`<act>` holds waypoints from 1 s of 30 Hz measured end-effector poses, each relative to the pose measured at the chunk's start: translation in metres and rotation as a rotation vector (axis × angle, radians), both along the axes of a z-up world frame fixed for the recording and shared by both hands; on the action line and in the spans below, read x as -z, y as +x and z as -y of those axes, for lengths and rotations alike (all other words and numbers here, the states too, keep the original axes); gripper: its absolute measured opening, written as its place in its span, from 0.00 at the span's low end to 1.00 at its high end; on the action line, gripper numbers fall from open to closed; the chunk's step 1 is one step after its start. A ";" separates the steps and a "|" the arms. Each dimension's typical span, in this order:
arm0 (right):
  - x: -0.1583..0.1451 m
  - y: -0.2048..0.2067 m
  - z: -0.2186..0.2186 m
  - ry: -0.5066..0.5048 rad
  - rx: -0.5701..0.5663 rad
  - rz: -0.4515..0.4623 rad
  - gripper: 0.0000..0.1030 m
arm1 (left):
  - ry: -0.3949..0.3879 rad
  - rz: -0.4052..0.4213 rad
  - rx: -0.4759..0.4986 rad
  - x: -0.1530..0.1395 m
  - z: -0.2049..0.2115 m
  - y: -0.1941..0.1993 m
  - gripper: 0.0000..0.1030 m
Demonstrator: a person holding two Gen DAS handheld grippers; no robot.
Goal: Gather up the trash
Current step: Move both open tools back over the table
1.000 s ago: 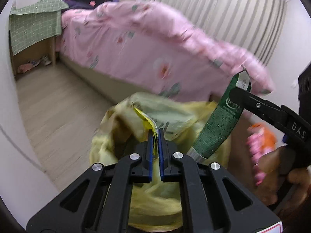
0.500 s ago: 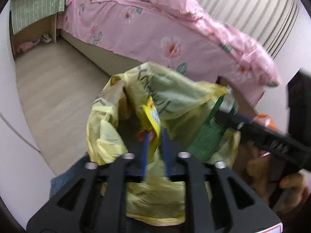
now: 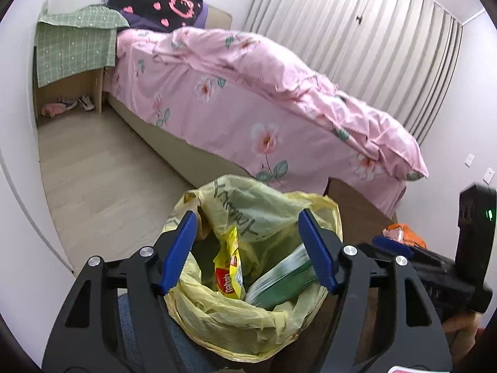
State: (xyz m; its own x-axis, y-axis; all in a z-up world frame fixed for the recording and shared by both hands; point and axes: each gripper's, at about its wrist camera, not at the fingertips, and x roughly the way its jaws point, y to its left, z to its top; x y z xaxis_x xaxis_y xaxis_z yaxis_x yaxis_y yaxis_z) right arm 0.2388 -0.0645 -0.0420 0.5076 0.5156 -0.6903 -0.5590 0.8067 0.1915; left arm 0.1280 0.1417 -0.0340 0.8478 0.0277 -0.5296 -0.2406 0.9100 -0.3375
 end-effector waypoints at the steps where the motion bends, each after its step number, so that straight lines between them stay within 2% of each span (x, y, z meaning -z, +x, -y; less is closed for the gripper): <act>1: -0.005 0.002 -0.003 -0.007 0.012 0.037 0.59 | 0.004 0.002 -0.008 -0.003 0.000 -0.003 0.62; 4: -0.018 -0.004 -0.002 -0.011 0.025 0.120 0.59 | 0.014 0.000 -0.004 -0.013 -0.001 -0.011 0.62; 8: -0.027 -0.026 0.015 -0.029 0.019 0.168 0.59 | 0.053 0.002 0.032 -0.020 0.006 -0.019 0.65; 12: -0.032 -0.054 0.044 -0.079 0.058 0.216 0.59 | 0.020 0.015 0.082 -0.018 0.019 -0.020 0.65; 16: -0.035 -0.085 0.092 -0.126 0.178 0.286 0.59 | 0.047 0.024 0.188 -0.019 0.049 -0.016 0.65; 19: -0.033 -0.100 0.131 -0.098 0.244 0.267 0.59 | 0.074 0.043 0.264 -0.022 0.075 -0.017 0.65; 22: -0.029 -0.120 0.173 -0.081 0.332 0.255 0.59 | 0.090 0.044 0.342 -0.022 0.101 -0.014 0.69; 27: -0.021 -0.163 0.237 -0.165 0.523 0.280 0.59 | 0.096 0.019 0.494 -0.017 0.147 -0.007 0.75; 30: -0.017 -0.191 0.276 -0.204 0.640 0.285 0.59 | 0.077 0.024 0.623 -0.020 0.188 0.001 0.78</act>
State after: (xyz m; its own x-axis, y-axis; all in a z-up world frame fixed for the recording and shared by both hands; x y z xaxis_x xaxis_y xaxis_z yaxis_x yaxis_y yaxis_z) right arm 0.0475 -0.3407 -0.0252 0.8408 -0.0673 -0.5371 0.0283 0.9964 -0.0805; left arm 0.1293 -0.0459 -0.0141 0.7289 -0.4379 -0.5263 0.3496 0.8990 -0.2638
